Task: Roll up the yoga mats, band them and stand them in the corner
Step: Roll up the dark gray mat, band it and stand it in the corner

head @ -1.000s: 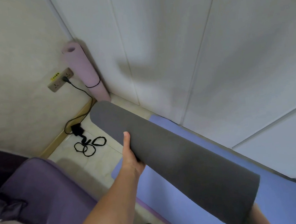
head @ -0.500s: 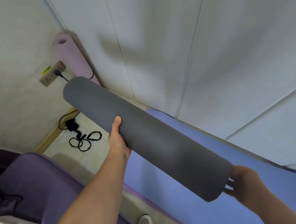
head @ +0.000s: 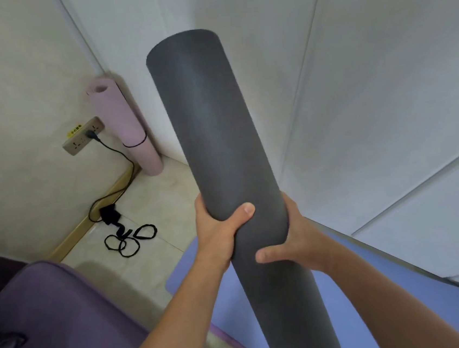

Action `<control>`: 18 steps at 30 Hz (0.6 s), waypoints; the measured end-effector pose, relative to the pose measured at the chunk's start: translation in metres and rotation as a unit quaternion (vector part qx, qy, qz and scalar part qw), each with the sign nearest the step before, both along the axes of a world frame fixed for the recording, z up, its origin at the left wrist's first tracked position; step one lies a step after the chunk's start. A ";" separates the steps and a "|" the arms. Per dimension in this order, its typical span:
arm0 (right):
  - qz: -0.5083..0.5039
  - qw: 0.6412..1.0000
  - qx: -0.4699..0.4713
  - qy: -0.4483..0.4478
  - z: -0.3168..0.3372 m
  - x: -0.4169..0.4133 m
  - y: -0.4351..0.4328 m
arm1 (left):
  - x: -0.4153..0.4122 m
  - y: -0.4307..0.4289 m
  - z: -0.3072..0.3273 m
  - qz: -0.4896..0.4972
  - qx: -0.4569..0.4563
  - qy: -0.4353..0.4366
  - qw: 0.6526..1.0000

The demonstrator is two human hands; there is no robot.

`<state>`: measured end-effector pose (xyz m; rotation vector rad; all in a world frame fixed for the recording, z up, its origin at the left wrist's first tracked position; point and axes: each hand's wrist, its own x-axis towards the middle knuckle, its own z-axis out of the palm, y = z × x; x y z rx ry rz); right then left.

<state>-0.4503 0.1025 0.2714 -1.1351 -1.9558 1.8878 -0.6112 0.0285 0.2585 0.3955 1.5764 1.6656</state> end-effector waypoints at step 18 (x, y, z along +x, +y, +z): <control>0.070 0.994 -0.076 0.042 0.022 0.000 0.018 | -0.016 -0.008 -0.004 -0.124 0.045 -0.180 0.975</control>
